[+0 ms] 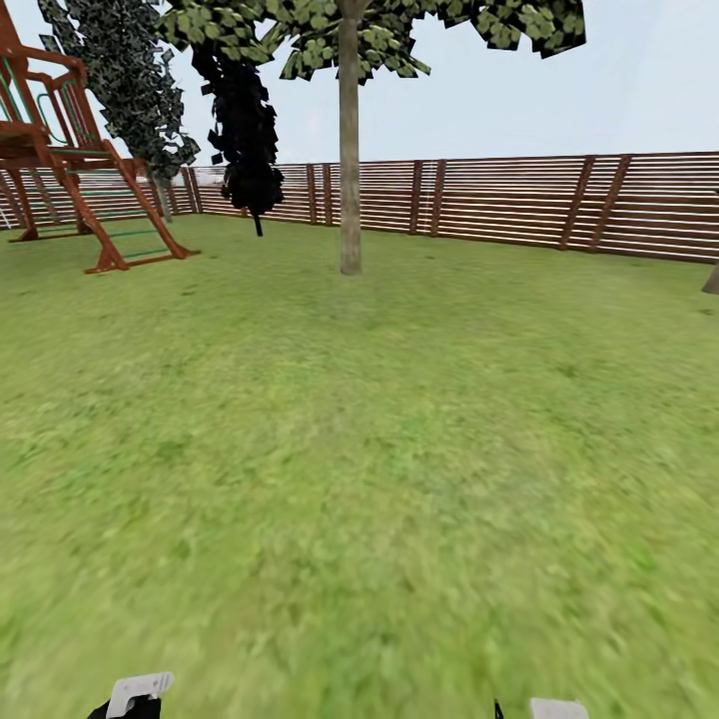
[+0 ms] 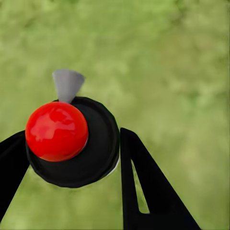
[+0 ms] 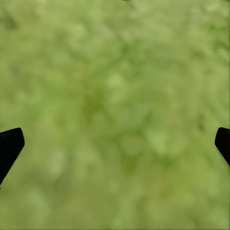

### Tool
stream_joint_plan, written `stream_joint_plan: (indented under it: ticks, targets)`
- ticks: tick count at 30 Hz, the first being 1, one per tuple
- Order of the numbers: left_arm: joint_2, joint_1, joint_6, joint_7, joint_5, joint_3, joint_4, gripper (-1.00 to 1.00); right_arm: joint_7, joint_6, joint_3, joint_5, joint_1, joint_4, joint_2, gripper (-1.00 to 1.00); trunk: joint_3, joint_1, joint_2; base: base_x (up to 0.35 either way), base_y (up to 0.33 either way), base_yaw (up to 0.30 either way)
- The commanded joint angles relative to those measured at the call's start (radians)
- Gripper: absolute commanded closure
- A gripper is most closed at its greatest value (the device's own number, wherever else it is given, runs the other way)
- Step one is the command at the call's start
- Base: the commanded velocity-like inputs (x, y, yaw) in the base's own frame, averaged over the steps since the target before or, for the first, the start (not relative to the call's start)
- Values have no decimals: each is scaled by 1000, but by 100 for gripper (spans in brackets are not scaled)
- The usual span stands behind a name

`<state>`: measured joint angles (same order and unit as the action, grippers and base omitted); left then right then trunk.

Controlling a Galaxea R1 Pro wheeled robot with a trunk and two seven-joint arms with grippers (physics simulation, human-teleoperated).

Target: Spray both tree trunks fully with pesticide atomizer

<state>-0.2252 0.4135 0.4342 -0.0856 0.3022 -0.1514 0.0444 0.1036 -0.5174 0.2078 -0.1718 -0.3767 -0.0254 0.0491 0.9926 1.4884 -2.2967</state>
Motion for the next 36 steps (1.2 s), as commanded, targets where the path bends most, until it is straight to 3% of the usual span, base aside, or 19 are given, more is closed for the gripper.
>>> stream_joint_plan:
  ticks: [1, 36]
  targets:
    - [0, 1, 3, -5, 11, -7, -1, 100, 5, -3, 5, -11, -1, 1, 0, -100, 1, 0, 0, 340, 0, 0]
    - [0, 1, 3, -5, 11, -7, -1, 100, 5, -3, 5, -11, -1, 1, 0, -100, 1, 0, 0, 340, 0, 0]
